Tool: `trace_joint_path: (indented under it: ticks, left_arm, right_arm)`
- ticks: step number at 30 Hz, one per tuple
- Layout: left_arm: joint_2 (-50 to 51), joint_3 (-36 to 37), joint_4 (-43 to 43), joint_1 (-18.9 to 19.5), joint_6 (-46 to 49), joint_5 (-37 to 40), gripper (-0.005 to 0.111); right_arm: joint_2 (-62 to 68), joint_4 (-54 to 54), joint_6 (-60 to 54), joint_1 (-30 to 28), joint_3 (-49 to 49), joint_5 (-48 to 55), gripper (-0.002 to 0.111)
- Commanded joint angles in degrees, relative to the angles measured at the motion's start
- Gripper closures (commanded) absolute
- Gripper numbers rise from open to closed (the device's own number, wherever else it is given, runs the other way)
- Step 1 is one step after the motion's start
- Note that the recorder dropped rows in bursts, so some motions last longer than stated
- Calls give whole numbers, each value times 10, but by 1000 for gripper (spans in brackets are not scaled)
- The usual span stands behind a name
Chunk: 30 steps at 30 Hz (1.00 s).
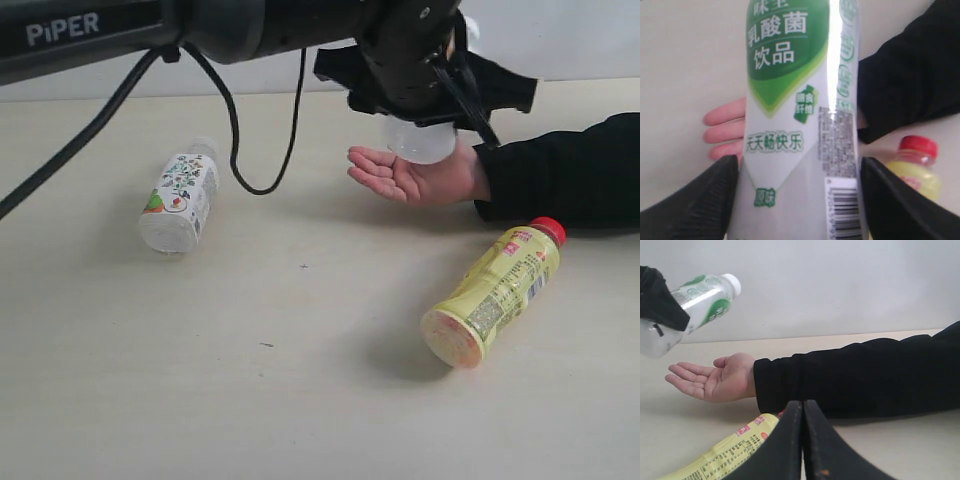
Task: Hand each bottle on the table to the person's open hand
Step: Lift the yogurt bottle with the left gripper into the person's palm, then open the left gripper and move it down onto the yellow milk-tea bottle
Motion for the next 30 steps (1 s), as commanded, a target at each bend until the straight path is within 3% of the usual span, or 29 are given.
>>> trace_joint_path:
  ticks: [1, 10, 19, 21, 23, 27, 29, 30]
  left_arm:
    - [19, 1, 6, -9, -96, -73, 107]
    - [80, 1, 53, -4, -317, -83, 107]
    - [122, 1, 107, 4, -331, -113, 104]
    - [122, 1, 93, 8, -332, -113, 90]
    - [122, 1, 67, 12, -335, -110, 54]
    - [122, 1, 60, 14, -336, -99, 14]
    - [122, 1, 57, 14, -336, -95, 2]
    - [122, 1, 52, 14, -331, -95, 2]
  right_arm:
    - [-4, 0, 1, 2, 3, -2, 108]
    - [-4, 0, 1, 2, 3, -2, 108]
    - [-4, 0, 1, 2, 3, -2, 108]
    - [-4, 0, 1, 2, 3, -2, 108]
    - [-4, 0, 1, 2, 3, -2, 108]
    - [-4, 0, 1, 2, 3, -2, 108]
    - [-4, 0, 1, 2, 3, -2, 108]
    - [-4, 0, 1, 2, 3, -2, 108]
